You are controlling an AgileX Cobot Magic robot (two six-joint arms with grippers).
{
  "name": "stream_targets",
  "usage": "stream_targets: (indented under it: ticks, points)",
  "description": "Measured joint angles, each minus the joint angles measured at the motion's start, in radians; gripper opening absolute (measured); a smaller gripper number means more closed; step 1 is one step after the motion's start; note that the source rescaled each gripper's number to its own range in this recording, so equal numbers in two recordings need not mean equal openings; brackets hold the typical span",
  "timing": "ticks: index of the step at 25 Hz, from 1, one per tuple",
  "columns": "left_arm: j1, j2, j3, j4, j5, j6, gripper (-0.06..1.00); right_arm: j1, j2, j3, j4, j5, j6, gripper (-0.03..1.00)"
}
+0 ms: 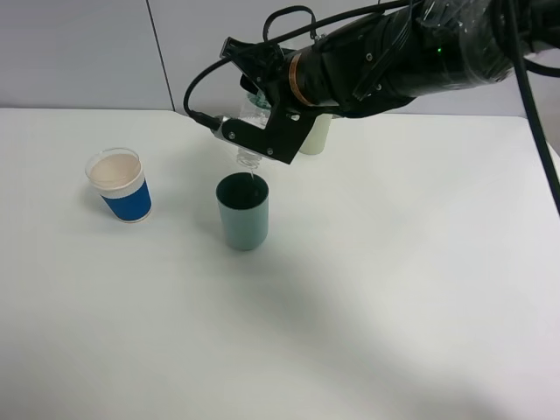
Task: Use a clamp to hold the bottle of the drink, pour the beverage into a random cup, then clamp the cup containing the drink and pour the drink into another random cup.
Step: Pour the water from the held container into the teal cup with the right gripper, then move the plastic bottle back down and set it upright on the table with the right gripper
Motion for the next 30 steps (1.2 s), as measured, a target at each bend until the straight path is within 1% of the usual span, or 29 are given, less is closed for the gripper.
stream_targets:
  ticks: [2, 5, 9, 11, 14, 18, 23, 27, 30]
  points:
    - [0.000, 0.000, 0.000, 0.000, 0.000, 0.000, 1.00, 0.000, 0.000, 0.000, 0.090, -0.017, 0.075, 0.03]
    - [0.000, 0.000, 0.000, 0.000, 0.000, 0.000, 1.00, 0.000, 0.000, 0.000, 0.267, -0.032, 0.182, 0.03]
    - [0.000, 0.000, 0.000, 0.000, 0.000, 0.000, 1.00, 0.000, 0.000, 0.000, 0.485, -0.031, 0.283, 0.03]
    - [0.000, 0.000, 0.000, 0.000, 0.000, 0.000, 1.00, 0.000, 0.000, 0.000, 0.564, -0.030, 0.320, 0.03]
    - [0.000, 0.000, 0.000, 0.000, 0.000, 0.000, 1.00, 0.000, 0.000, 0.000, 0.663, -0.029, 0.393, 0.03]
    - [0.000, 0.000, 0.000, 0.000, 0.000, 0.000, 1.00, 0.000, -0.006, 0.000, 0.803, -0.026, 0.527, 0.03]
    - [0.000, 0.000, 0.000, 0.000, 0.000, 0.000, 1.00, 0.000, -0.061, 0.000, 0.979, -0.015, 0.670, 0.03]
    - [0.000, 0.000, 0.000, 0.000, 0.000, 0.000, 1.00, 0.000, -0.115, 0.000, 1.073, 0.023, 0.750, 0.03]
    - [0.000, 0.000, 0.000, 0.000, 0.000, 0.000, 1.00, 0.000, -0.160, 0.025, 1.122, 0.017, 0.772, 0.03]
